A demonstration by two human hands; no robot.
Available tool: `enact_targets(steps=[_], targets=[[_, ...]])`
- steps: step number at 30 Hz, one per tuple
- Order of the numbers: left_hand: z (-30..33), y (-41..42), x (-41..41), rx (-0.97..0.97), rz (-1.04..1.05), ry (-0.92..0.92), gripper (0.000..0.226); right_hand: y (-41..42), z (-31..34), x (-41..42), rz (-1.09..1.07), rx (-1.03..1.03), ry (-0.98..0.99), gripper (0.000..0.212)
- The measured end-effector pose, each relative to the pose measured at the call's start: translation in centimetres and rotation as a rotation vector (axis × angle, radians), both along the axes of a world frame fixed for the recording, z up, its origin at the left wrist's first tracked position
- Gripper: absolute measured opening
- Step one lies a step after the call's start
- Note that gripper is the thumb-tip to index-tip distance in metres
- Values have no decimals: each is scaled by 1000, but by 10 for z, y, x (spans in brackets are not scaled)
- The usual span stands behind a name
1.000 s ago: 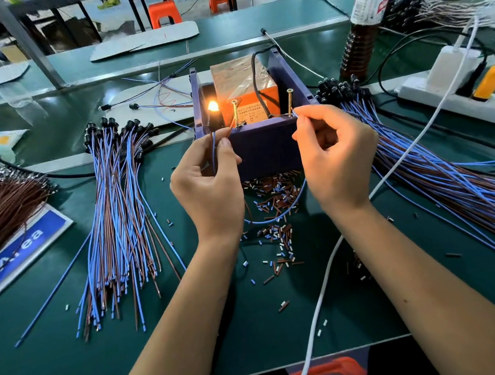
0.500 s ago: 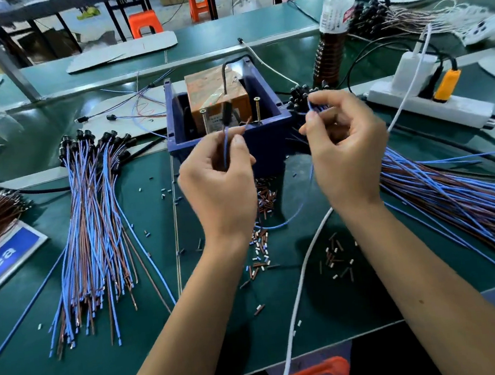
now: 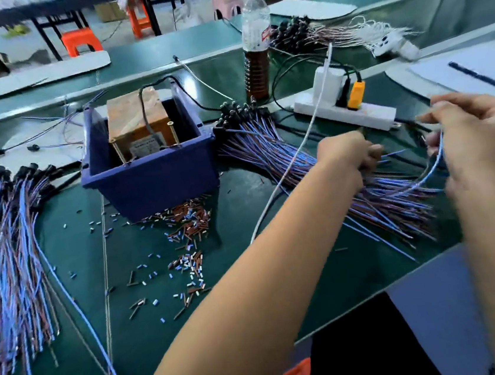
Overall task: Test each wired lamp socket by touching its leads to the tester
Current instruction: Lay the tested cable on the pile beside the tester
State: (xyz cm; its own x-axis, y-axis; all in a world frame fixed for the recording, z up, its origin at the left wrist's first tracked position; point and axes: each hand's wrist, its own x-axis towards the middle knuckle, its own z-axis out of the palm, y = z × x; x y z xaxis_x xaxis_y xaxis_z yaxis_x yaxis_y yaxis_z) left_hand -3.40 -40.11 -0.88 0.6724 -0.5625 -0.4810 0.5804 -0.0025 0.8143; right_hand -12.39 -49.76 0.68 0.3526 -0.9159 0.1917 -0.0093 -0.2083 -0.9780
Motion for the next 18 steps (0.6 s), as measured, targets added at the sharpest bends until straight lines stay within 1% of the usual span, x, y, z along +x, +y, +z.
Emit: enact_targets(steps=[1,3,4,5,6,7,9,11,13,15,16,18], targets=[[-2,-1,6,-15,52,-20,23,-7,-1,-3,-27,-64,82,25],[-5,4,17,-87,173,-63,27,-12,-1,-8,-103,-292,289,41],[-5,6,24,-115,249,-76,29,-10,-1,-8,-104,-440,368,44],[-5,7,32,-131,323,-87,30,-4,-1,-6,-64,-581,394,43],[-3,9,39,-134,390,-88,31,4,-1,0,27,-678,377,40],[0,10,45,-146,446,-70,32,15,-1,7,157,-719,350,38],[6,13,52,-197,545,-38,35,41,-3,22,428,-682,321,35],[15,18,56,-315,611,15,33,55,-10,35,570,-627,381,39],[23,26,63,-401,646,52,31,58,-14,43,594,-599,429,38],[31,36,71,-445,677,48,30,54,-14,45,581,-596,424,24],[33,42,74,-450,684,17,29,52,-10,45,553,-640,423,19],[35,52,80,-418,685,-81,27,49,0,41,475,-769,429,17]])
